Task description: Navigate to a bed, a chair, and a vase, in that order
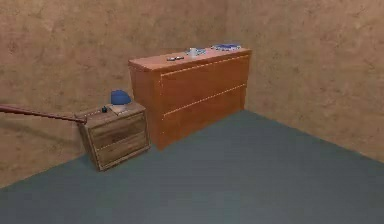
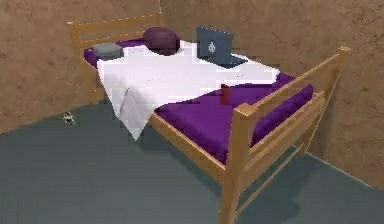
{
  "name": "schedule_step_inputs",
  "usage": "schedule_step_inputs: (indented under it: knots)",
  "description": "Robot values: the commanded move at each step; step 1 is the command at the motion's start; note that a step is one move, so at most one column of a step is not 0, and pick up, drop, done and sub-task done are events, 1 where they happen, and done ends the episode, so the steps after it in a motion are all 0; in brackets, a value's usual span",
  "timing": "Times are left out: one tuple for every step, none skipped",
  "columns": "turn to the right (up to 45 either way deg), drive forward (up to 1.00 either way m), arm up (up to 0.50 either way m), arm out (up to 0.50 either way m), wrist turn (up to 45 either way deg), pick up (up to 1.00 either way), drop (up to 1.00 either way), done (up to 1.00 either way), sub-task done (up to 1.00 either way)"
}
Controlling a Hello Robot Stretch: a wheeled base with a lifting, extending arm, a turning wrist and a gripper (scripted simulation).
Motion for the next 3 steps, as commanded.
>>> schedule_step_inputs:
  knots:
    - [-45.0, 0.0, 0.0, 0.0, 0.0, 0.0, 0.0, 0.0, 0.0]
    - [-12.0, 0.0, 0.0, 0.0, 0.0, 0.0, 0.0, 0.0, 0.0]
    - [0.0, 0.75, 0.0, 0.0, 0.0, 0.0, 0.0, 0.0, 0.0]
